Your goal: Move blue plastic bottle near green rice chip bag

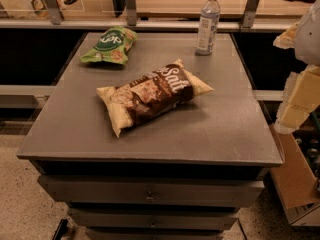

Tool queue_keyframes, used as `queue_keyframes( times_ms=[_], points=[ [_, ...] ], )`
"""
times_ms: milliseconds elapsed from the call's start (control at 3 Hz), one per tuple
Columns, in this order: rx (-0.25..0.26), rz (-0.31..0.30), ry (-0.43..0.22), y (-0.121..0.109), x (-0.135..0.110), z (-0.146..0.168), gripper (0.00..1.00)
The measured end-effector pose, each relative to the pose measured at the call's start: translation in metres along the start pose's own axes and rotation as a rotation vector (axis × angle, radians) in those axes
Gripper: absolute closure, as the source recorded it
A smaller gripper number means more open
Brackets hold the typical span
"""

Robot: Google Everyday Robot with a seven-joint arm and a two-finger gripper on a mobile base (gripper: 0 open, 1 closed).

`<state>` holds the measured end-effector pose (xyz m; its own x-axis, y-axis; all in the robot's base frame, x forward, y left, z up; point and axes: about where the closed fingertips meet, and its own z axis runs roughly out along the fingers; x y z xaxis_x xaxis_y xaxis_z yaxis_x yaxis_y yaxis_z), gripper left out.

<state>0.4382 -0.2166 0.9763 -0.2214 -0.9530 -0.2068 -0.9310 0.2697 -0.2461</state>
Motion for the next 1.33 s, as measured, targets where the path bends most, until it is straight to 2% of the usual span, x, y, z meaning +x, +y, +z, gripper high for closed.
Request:
queue_keyframes(
  times_ms=[333, 667, 1000, 1333],
  points=[
    [0.0, 0.0, 0.0, 0.0, 0.0, 0.0, 0.0],
    [0.01, 0.033, -0.016, -0.004, -0.004, -0.001, 0.0],
    [0.026, 0.078, -0.036, -0.011, -0.013, 0.0, 0.0],
    [0.054, 0.177, -0.067, -0.022, -0.016, 0.003, 0.0]
  ],
)
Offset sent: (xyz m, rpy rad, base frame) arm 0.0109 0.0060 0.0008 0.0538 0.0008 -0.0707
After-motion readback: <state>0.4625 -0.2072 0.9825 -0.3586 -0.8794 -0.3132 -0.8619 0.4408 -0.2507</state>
